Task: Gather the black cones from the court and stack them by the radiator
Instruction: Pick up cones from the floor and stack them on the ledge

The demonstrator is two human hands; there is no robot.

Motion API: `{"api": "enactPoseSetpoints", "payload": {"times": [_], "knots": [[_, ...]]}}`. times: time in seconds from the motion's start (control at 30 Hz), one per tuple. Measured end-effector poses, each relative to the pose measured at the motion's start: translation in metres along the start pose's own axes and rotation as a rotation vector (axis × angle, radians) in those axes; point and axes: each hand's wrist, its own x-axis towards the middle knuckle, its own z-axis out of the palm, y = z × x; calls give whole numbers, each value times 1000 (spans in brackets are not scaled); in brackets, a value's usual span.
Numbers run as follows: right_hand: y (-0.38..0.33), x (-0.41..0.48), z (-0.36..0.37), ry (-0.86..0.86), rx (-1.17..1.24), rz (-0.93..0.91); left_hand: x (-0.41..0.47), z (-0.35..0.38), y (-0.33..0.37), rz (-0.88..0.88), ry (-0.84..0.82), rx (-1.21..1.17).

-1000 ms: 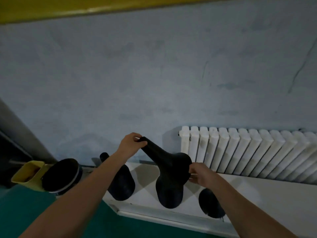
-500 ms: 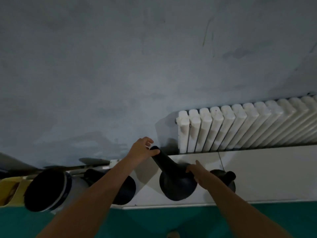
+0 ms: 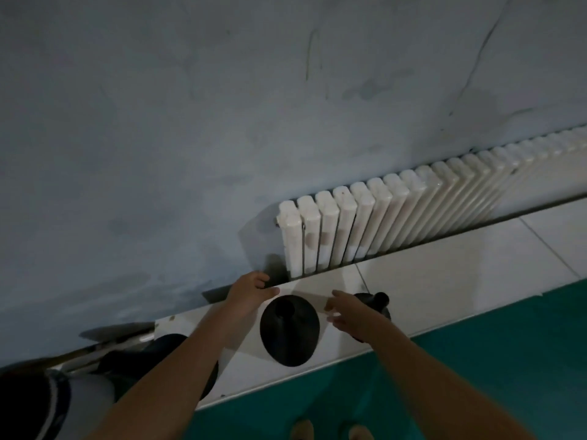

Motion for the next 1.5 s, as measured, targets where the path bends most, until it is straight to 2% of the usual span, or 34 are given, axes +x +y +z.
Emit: {"api": "enactPoseSetpoints", "payload": {"times": [0.1, 0.2, 0.37, 0.47, 0.77, 0.97, 1.1, 1.23, 1.5], "knots": [[-8, -10, -12, -12, 182, 36, 6, 2, 14, 56, -10, 3], [-4, -27, -31, 156, 170, -7, 5, 10, 39, 120, -59, 14], [17, -78, -79, 234, 309, -68, -9, 44, 85, 223, -151, 4], [49, -120, -126, 293, 473, -137, -32, 87, 121, 300, -291, 40], [213, -274, -275, 648, 773, -274, -193, 293, 223, 688, -551, 285], [371, -385, -352, 847, 973, -296, -344, 443, 238, 836, -781, 409], [472, -453, -386, 956, 1053, -277, -443, 537, 229, 952, -946, 585], [538, -503, -417, 1049, 1122, -241, -518, 604, 225, 1011, -1070, 681], [620, -549, -503, 1157, 1217, -183, -592, 732, 254, 1060, -1127, 803]]}}
